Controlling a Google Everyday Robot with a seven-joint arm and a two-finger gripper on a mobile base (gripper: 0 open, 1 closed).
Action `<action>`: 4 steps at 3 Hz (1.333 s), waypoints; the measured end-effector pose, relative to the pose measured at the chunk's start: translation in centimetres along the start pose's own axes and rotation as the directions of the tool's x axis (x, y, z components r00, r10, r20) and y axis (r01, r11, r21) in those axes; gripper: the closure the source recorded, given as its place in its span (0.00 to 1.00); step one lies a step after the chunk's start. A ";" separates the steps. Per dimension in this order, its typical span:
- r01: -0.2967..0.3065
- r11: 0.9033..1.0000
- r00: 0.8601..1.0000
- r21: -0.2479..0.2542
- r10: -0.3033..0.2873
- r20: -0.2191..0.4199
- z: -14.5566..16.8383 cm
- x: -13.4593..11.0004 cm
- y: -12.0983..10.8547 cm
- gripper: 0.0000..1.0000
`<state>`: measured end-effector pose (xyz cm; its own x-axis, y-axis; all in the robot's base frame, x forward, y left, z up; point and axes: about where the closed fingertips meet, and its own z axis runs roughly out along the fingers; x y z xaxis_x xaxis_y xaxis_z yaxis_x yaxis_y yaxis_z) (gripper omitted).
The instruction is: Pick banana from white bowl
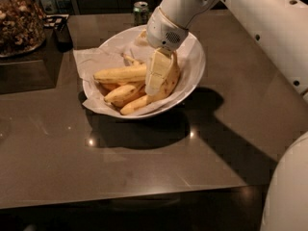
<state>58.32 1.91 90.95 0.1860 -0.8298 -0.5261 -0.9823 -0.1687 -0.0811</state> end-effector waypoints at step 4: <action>0.000 1.000 1.000 0.000 0.000 0.000 0.0 0.0 0.0 0.89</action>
Offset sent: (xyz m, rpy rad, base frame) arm 0.0000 0.0000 0.0000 0.0000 0.0000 0.0000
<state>58.32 1.92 90.95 0.1861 -0.8296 -0.5264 -0.9823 -0.1686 -0.0814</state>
